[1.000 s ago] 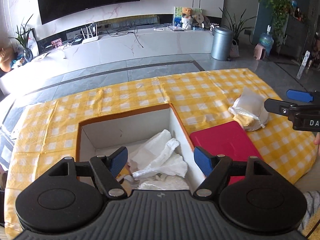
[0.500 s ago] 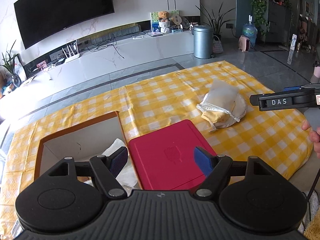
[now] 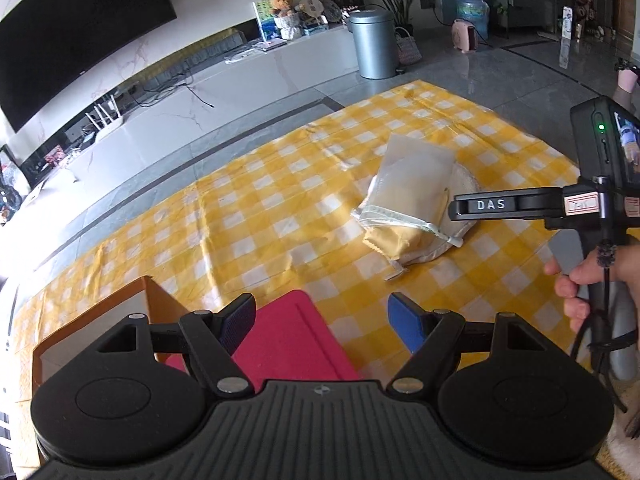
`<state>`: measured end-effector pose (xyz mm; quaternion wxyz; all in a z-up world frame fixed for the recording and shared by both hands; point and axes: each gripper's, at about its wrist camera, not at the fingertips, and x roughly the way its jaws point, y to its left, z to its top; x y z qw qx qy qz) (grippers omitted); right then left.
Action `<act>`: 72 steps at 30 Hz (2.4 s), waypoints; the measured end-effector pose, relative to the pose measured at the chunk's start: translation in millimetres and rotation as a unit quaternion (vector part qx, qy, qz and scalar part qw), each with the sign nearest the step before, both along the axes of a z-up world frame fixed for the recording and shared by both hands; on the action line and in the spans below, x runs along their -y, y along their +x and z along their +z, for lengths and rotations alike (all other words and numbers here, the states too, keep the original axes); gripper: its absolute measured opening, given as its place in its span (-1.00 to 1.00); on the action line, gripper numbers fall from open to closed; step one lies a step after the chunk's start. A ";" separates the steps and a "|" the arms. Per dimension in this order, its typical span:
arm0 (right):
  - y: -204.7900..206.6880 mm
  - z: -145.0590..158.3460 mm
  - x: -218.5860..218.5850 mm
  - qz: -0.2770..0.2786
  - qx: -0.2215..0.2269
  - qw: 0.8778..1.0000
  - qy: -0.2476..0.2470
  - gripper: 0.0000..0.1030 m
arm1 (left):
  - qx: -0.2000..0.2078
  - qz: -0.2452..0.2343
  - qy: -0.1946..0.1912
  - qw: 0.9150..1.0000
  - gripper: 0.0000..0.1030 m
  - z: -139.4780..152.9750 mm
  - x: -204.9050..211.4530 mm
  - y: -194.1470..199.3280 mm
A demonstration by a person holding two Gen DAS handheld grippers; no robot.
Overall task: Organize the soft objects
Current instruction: 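Move the right tool to the bubble-wrap bag and grasp it, then grasp the yellow cloth with the left tool while the right tool lifts the bubble-wrap bag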
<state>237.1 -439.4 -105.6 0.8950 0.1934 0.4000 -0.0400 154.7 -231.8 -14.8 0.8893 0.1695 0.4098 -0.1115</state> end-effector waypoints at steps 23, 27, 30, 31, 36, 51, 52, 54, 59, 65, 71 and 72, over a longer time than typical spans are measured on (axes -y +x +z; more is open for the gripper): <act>38.2 1.2 -57.1 0.042 0.101 0.990 -0.087 0.95 | 0.056 -0.003 0.018 0.998 0.72 26.7 5.1 -40.7; 54.3 -24.8 -85.0 0.119 0.088 0.969 -0.198 0.91 | 0.051 -0.014 0.038 0.998 0.73 23.6 -1.9 -42.6; 57.2 -26.1 -87.6 0.135 0.088 0.960 -0.231 0.55 | 0.057 -0.014 0.050 0.997 0.73 23.2 -9.5 -45.7; 57.0 -21.6 -82.4 0.131 0.086 0.964 -0.216 0.37 | 0.057 -0.013 0.051 0.997 0.73 22.9 -12.2 -46.6; 44.2 -10.3 -62.8 0.127 0.072 0.976 -0.163 -0.23 | 0.055 0.003 0.033 0.998 0.73 25.1 -29.2 -48.4; -3.2 -8.8 -48.1 0.124 -0.042 0.991 -0.019 -0.96 | 0.056 0.008 -0.014 0.998 0.73 37.8 -63.7 -64.3; -11.1 -0.7 -45.2 0.117 -0.032 0.993 -0.008 -0.96 | 0.054 0.009 -0.019 0.998 0.73 36.8 -64.7 -62.9; -29.6 16.0 -37.6 0.097 -0.004 0.995 0.030 -0.96 | 0.047 0.011 -0.024 0.999 0.73 32.6 -64.5 -57.9; -73.2 45.4 -19.9 0.042 0.050 0.996 0.058 -0.96 | 0.009 0.031 -0.040 0.999 0.73 20.6 -57.0 -35.0; -79.4 37.7 2.9 0.027 0.043 0.994 0.097 -0.95 | 0.005 0.003 -0.015 1.000 0.73 12.0 -28.3 -24.5; -78.5 32.0 15.3 0.013 0.040 0.993 0.108 -0.95 | -0.009 -0.112 0.063 0.992 0.80 -16.7 29.2 -14.1; -80.6 32.9 17.9 0.013 0.045 0.992 0.115 -0.95 | -0.004 -0.130 0.077 0.988 0.80 -22.4 39.0 -13.6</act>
